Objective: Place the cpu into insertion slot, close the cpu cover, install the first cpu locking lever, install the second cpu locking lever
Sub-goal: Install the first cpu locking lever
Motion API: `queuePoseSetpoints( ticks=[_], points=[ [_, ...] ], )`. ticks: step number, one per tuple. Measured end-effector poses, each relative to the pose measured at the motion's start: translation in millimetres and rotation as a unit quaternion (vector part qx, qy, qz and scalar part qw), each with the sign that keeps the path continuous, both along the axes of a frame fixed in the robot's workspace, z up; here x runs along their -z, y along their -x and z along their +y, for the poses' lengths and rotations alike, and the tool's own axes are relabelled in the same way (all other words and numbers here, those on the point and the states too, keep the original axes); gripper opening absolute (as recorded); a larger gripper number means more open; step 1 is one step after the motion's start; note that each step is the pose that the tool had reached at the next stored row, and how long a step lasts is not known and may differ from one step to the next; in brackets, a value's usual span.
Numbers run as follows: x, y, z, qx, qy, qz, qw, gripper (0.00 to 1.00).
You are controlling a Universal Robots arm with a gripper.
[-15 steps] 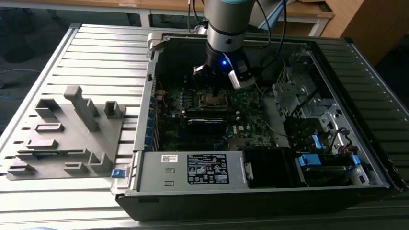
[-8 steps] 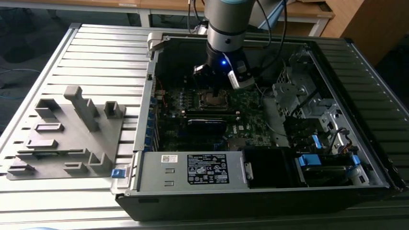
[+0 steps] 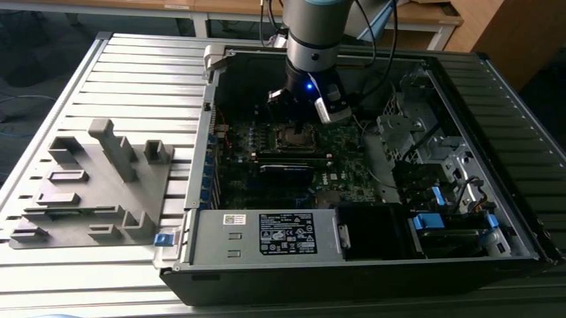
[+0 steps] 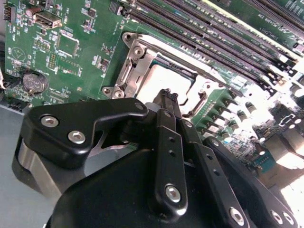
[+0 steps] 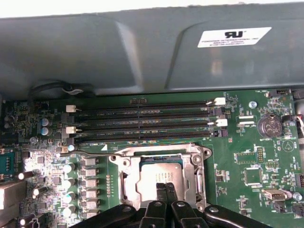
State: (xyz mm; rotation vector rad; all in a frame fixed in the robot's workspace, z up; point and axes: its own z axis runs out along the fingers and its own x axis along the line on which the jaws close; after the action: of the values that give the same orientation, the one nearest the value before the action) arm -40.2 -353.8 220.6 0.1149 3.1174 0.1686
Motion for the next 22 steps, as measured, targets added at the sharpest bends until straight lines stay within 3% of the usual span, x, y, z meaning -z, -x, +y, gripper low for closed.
queuePoseSetpoints(
  ticks=[22],
  points=[
    [-3.4, 0.0, 0.0, 0.001, 0.0001, 0.0000, 1.00000, 0.11]
  ],
)
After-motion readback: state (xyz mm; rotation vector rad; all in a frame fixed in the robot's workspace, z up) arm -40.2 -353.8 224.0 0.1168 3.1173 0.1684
